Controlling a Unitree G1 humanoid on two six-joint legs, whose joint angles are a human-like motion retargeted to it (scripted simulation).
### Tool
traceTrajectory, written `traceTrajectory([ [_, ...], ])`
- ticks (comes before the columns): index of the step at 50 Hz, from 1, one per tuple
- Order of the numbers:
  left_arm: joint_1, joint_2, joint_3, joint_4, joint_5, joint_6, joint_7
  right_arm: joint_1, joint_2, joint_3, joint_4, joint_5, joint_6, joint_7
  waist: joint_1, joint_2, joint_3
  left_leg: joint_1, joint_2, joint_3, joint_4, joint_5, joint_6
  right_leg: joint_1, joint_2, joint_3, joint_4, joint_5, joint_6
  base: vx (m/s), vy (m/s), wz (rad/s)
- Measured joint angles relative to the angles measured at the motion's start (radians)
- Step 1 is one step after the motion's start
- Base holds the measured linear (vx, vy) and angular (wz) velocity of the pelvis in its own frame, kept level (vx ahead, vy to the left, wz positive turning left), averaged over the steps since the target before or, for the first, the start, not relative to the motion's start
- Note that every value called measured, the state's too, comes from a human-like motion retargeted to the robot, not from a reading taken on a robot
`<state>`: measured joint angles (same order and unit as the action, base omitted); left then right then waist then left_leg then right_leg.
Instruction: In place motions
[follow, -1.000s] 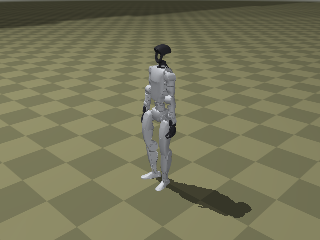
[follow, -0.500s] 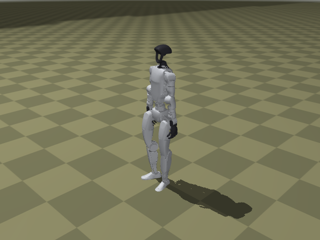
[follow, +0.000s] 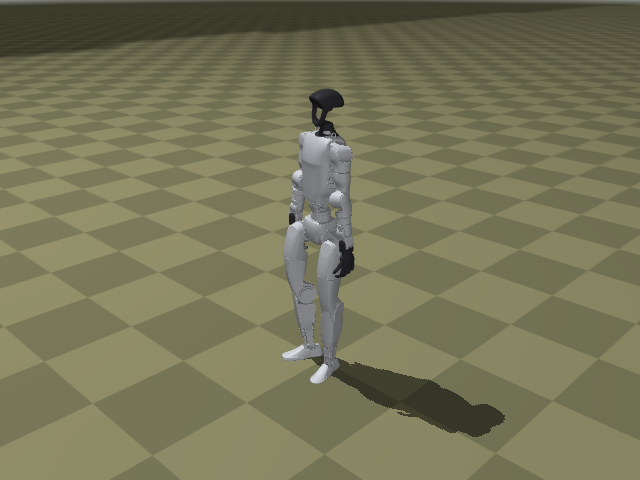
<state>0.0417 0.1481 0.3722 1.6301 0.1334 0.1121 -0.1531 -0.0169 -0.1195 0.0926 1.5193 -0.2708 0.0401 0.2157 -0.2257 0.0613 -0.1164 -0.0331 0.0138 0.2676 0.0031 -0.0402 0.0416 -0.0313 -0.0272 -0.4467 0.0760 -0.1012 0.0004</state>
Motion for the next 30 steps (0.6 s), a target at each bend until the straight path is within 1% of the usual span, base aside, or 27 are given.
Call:
traceTrajectory([
  [14, 0.002, -0.004, -0.002, 0.008, 0.003, 0.000, 0.001, 0.011, -0.016, -0.014, 0.038, -0.008, 0.010, -0.018, -0.002, 0.001, 0.001, -0.005, -0.001, -0.004, 0.003, 0.005, -0.001, -0.002, 0.002, -0.002, 0.001, -0.003, -0.001, 0.00, 0.00, 0.00],
  [30, -0.004, -0.002, -0.005, -0.001, 0.001, 0.000, 0.000, 0.008, -0.005, -0.006, 0.017, -0.004, 0.006, -0.010, -0.006, 0.001, 0.000, -0.003, 0.003, 0.008, 0.001, 0.008, -0.003, -0.005, 0.008, 0.010, -0.005, 0.003, -0.005, 0.00, 0.00, 0.00],
])
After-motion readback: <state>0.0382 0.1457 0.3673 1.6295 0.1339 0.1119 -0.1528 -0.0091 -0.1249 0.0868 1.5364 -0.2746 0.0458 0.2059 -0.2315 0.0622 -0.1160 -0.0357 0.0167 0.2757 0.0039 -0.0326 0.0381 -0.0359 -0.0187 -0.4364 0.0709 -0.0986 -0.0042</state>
